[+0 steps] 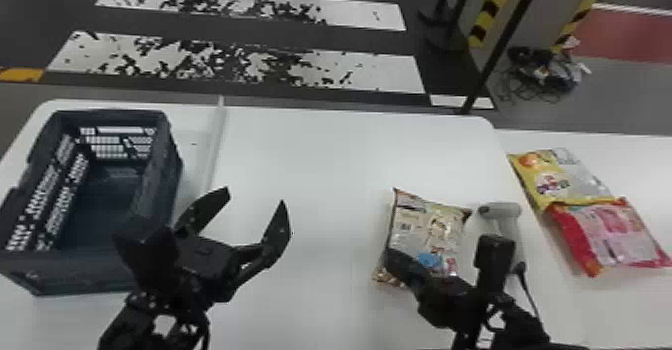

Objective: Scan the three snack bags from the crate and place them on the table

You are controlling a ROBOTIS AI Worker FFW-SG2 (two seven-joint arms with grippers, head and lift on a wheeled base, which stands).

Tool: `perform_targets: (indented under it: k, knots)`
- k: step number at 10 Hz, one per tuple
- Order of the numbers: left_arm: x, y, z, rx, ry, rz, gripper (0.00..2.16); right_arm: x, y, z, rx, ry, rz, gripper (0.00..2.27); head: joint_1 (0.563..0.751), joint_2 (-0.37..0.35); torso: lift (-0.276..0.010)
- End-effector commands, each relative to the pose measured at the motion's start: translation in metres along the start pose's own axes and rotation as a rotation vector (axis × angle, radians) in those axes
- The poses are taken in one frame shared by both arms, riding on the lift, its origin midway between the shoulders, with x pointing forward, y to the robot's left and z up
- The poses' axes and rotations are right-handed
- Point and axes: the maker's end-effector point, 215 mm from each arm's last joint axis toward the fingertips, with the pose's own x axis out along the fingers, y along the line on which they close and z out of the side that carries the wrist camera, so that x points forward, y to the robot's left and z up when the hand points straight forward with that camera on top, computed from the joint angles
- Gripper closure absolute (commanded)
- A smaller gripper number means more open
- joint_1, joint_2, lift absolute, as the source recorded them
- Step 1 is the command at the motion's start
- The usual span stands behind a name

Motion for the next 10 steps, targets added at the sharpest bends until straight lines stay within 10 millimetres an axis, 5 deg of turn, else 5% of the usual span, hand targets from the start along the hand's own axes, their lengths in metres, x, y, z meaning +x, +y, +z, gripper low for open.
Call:
perform_targets:
  k: [1,4,8,10]
  knots:
    - [0.002,0.001,0.000,-0.005,-0.002,0.000,0.03,-0.006,-0.012,-0.006,0.014,0.010,-0.019,2.02,0.695,-0.149,-0.062]
    - [0.003,-0.001,0.000,-0.011,-0.003,0.001,0.03,-0.020,-0.023,-0.006,0.036,0.018,-0.026,2.02,0.695,-0.184,-0.062]
    - [0.005,-0.004,0.000,-0.012,-0.004,0.000,0.03,-0.051,-0.005,0.031,0.043,-0.027,0.014,2.02,0.695,-0.202,-0.062]
    - [0.003,-0.009,-0.002,-0.017,0.000,-0.005,0.03,-0.052,-0.026,0.044,0.010,-0.049,-0.027,2.02,0.695,-0.216,-0.062]
